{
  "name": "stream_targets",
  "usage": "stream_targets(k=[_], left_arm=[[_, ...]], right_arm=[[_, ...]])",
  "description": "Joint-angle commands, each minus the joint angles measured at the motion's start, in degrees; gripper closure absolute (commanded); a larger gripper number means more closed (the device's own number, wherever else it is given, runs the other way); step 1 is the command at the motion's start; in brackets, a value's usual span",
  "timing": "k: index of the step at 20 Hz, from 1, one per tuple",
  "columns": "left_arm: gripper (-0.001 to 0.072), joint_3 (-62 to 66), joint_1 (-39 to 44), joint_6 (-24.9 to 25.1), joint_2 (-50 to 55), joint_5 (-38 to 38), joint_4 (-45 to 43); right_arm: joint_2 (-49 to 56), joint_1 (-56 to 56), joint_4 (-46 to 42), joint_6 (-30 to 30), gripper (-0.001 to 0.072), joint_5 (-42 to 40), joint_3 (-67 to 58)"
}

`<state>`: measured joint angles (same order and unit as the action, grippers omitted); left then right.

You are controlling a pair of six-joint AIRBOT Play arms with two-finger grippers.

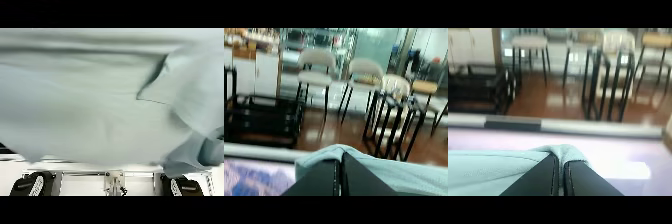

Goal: Fold the shirts.

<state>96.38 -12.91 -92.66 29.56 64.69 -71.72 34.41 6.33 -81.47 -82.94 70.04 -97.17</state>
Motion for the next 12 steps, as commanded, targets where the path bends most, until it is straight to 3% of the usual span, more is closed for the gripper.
stream_targets(k=[1,3,5,7,12], left_arm=[[0.0677,-9.9,0.0,1.4,3.9,3.7,1.4],[0.0677,-19.3,0.1,2.0,8.9,3.7,3.2],[0.0678,-27.2,0.1,2.2,15.2,1.4,3.1],[0.0678,-31.5,0.5,2.2,22.8,-4.5,3.4],[0.0676,-31.4,3.2,2.2,42.8,-22.3,8.2]], right_arm=[[9.2,0.0,0.3,-0.6,0.0637,14.7,1.7],[16.1,0.0,2.6,-1.1,0.0637,16.0,7.8],[23.5,-0.1,6.2,-1.0,0.0637,10.5,16.4],[31.4,-1.1,9.4,-0.9,0.0637,-1.0,22.2],[49.3,-7.7,9.4,-0.7,0.0637,-32.1,22.7]])
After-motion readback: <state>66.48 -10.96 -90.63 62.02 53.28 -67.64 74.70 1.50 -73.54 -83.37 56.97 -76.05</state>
